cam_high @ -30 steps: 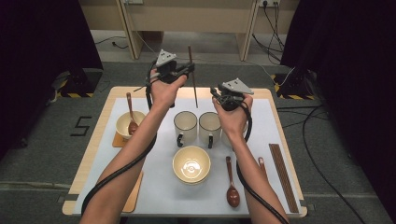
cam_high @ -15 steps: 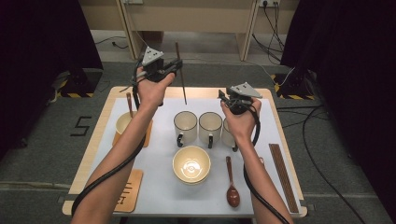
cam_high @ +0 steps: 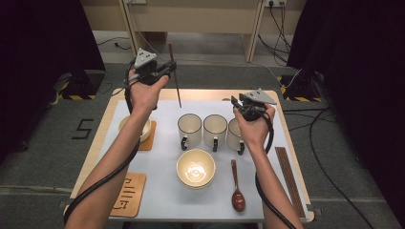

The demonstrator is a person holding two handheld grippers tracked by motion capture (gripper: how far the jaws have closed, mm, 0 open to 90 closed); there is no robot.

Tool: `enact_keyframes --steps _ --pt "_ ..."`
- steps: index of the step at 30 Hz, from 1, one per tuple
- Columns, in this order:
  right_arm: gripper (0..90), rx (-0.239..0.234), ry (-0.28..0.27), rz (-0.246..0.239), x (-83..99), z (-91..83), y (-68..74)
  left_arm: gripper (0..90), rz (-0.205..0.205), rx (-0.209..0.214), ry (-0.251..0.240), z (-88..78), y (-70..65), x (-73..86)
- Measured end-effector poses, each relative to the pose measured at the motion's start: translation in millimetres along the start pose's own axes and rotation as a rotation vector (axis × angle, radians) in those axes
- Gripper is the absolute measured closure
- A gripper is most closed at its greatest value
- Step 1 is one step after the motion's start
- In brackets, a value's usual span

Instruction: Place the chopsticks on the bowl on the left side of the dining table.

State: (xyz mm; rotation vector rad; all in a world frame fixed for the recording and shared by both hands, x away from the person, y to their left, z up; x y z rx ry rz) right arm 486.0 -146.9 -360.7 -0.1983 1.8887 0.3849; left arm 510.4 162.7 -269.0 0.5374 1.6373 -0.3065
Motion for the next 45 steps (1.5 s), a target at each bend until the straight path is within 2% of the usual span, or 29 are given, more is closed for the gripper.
enact_keyframes --steps 22,27,35,45 --pt "64.8 0.056 0.005 0.019 8.9 -21.6 -31.8 84.0 -0.012 -0.033 0.028 -21.2 17.4 9.5" --pt "64.8 0.063 0.004 0.017 10.6 -25.0 -36.5 84.1 -0.015 -0.032 0.022 -19.4 19.7 6.5" --pt "64.8 0.074 0.003 0.025 13.7 -28.7 -43.1 84.0 0.001 -0.001 0.027 -10.2 10.4 -2.7" --pt "64.9 0.081 0.003 0.023 17.8 -34.2 -49.2 84.1 0.019 -0.003 0.051 -8.6 12.8 3.6"
Point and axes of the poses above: each handheld gripper's, and its own axes: z roughly forward along the jaws, x roughly out of its underside, y roughly to its left, the point moved 1 cm from there along z, roughly forward along the jaws, and after that the axes turned 11 degrees about z, right-handed, at the moved point
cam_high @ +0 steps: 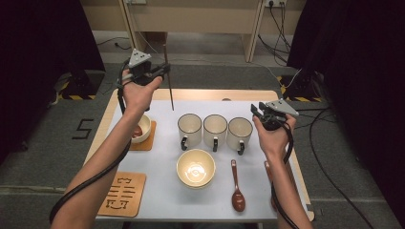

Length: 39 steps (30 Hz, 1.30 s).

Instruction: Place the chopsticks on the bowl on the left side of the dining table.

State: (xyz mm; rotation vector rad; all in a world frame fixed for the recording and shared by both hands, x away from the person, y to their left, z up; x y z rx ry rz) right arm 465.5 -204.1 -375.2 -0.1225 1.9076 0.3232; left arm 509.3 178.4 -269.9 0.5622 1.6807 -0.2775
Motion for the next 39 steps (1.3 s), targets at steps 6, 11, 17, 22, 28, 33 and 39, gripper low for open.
enact_keyframes --steps 6,11,17,22,28,33,39 --pt "65.1 0.003 0.007 0.000 4.4 0.6 -1.0 84.1 -0.003 -0.012 0.006 -1.0 6.5 7.4" --pt "65.1 -0.001 0.010 -0.005 7.1 1.8 0.0 84.1 0.000 -0.017 0.008 -2.6 11.2 11.3" --pt "65.3 0.001 0.007 -0.003 8.3 0.5 -0.1 84.1 -0.007 -0.022 0.009 -6.8 15.6 18.3" --pt "65.3 0.000 0.006 -0.006 9.3 -1.6 0.7 84.1 -0.023 -0.018 0.010 -9.0 13.6 26.4" --pt "65.3 -0.002 0.006 -0.019 10.9 -3.8 2.6 84.1 -0.035 -0.012 0.018 -10.9 8.8 34.8" --pt "65.3 -0.003 0.008 -0.020 12.3 -4.8 1.9 84.1 -0.041 -0.023 0.034 -15.4 8.2 39.5" --pt "65.4 -0.002 0.017 -0.015 15.6 -6.3 -0.4 84.1 -0.059 -0.060 0.064 -27.1 9.5 44.7"
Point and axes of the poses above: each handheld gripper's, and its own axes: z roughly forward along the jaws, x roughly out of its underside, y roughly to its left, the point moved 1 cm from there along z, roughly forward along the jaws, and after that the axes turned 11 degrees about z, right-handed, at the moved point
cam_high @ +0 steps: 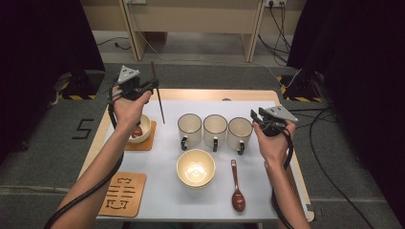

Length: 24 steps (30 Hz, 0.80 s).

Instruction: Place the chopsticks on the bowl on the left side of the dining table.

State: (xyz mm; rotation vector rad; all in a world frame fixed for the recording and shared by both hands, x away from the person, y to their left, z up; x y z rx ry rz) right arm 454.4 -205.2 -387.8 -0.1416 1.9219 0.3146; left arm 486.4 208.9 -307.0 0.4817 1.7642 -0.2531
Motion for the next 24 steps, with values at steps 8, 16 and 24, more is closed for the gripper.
enact_keyframes --steps 8,16,24 --pt "65.3 0.003 0.003 0.003 3.9 -0.2 -1.7 84.0 -0.001 -0.030 0.033 -16.9 4.0 6.3" --pt "65.3 0.007 0.002 0.010 5.1 -1.1 -4.1 84.0 -0.024 -0.082 0.060 -30.6 21.2 14.3" --pt "65.4 0.011 0.006 0.009 5.6 -1.7 -5.1 84.0 -0.041 -0.103 0.080 -49.2 27.3 21.1"
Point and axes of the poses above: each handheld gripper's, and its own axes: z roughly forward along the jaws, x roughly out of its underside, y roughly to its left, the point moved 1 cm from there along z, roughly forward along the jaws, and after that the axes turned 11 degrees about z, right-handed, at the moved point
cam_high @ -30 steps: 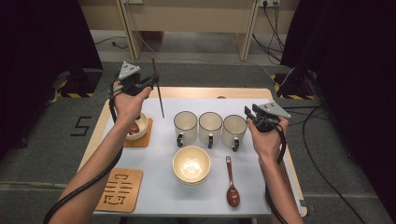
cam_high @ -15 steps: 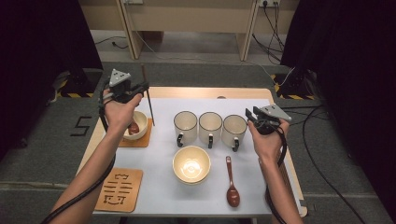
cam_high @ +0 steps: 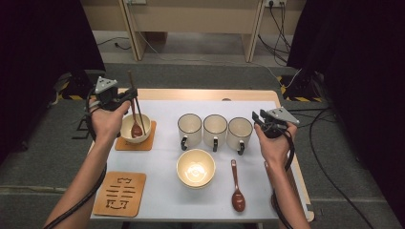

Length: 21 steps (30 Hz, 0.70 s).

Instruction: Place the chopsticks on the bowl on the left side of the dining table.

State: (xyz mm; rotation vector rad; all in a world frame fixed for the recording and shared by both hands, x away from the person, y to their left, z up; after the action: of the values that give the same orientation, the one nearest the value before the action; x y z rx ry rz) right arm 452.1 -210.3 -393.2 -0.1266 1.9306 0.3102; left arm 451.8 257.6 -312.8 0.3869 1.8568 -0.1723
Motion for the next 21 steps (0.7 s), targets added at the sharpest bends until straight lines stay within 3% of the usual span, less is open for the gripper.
enact_keyframes --steps 7,21 --pt "65.4 -0.005 -0.004 -0.003 -0.9 1.2 2.0 84.1 -0.008 0.013 0.032 -12.4 -3.5 1.9" --pt "65.4 -0.008 0.003 -0.007 0.2 0.1 3.2 84.1 -0.012 -0.045 0.094 -21.9 11.3 12.6"
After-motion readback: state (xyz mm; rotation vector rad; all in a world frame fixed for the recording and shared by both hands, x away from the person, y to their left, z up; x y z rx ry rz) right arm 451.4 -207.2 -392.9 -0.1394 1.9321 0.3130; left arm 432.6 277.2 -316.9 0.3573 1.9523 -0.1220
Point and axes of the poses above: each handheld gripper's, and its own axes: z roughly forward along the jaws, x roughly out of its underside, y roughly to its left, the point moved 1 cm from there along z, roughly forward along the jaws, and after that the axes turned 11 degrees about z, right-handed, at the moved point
